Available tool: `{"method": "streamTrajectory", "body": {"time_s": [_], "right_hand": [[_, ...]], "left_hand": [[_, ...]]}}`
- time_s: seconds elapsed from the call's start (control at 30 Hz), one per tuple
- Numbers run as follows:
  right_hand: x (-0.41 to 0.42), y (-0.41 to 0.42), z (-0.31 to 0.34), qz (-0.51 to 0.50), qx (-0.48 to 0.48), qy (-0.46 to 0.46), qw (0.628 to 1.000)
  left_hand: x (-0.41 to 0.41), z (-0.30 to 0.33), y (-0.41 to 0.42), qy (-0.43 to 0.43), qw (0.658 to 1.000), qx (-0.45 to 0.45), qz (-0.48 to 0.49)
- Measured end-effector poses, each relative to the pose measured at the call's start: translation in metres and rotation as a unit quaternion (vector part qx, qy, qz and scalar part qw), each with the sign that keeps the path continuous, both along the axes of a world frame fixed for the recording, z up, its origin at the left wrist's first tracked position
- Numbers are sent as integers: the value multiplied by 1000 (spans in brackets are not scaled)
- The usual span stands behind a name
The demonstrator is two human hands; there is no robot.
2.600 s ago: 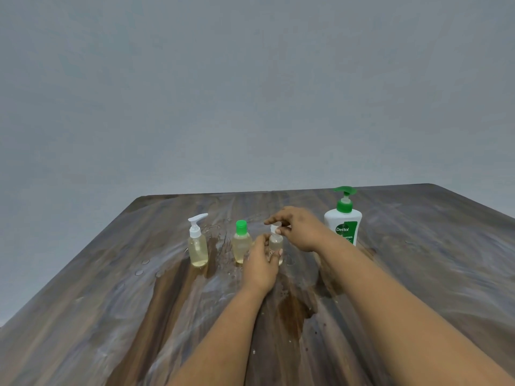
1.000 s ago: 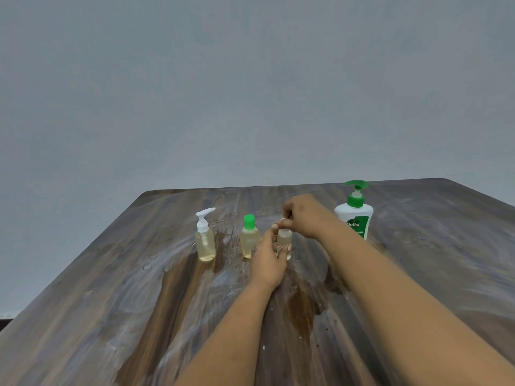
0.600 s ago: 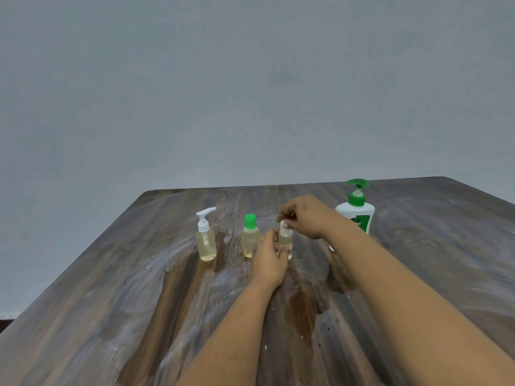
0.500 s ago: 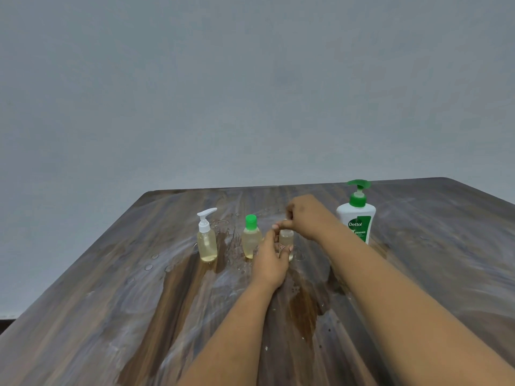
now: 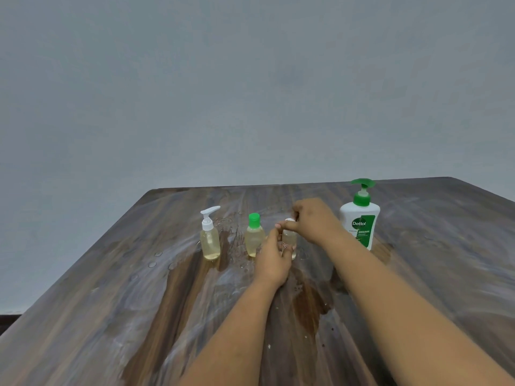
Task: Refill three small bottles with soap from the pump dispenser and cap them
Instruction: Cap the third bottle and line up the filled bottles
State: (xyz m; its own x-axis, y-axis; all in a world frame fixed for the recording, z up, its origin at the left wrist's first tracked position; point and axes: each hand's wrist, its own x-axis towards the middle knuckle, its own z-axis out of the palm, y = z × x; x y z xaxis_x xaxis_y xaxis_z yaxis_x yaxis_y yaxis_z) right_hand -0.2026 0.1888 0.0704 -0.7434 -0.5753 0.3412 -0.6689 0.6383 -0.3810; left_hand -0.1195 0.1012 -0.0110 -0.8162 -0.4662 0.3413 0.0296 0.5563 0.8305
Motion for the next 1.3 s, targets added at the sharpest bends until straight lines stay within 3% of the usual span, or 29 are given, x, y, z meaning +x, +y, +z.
{"method": "streamTrajectory", "body": {"time_s": [0.1,0.2,0.27,0.43,0.7,0.8,0.87,0.97,1.03,1.1,1.17,1.2,1.3], "right_hand": [[7,-3,-7,-62,46,52,996],[5,3,-7,36,26,-39,998],[5,9,-5,104,44,-46,992],[4,6,-8,79,-43,-27,996],[5,0,-19,64,-80,-7,995],[6,6,-30,64,-121,-43,990],[7,12,-36,60,-165,-115,978],[7,17,-46,68,-147,-212,964],[7,15,-54,70,-113,-222,966],[9,9,-60,63,-97,-219,969],[11,2,-66,48,-95,-215,971],[11,-2,-67,41,-100,-212,971],[11,-14,-70,35,-111,-204,972]], "left_hand": [[1,2,0,-7,1000,-4,-6],[1,1,-1,-12,1000,-3,-3],[0,0,-1,-13,1000,-2,1],[-2,-1,-1,-17,1000,-10,11],[0,1,5,-21,999,-22,26],[9,3,8,-26,999,-39,22],[19,5,7,-24,998,-57,23],[42,15,-3,49,996,-67,42],[58,24,-21,147,983,-53,92],[70,29,-51,181,967,-33,178],[75,26,-87,93,964,1,250],[77,24,-103,30,969,35,242],[76,13,-127,-61,985,135,92]]}}
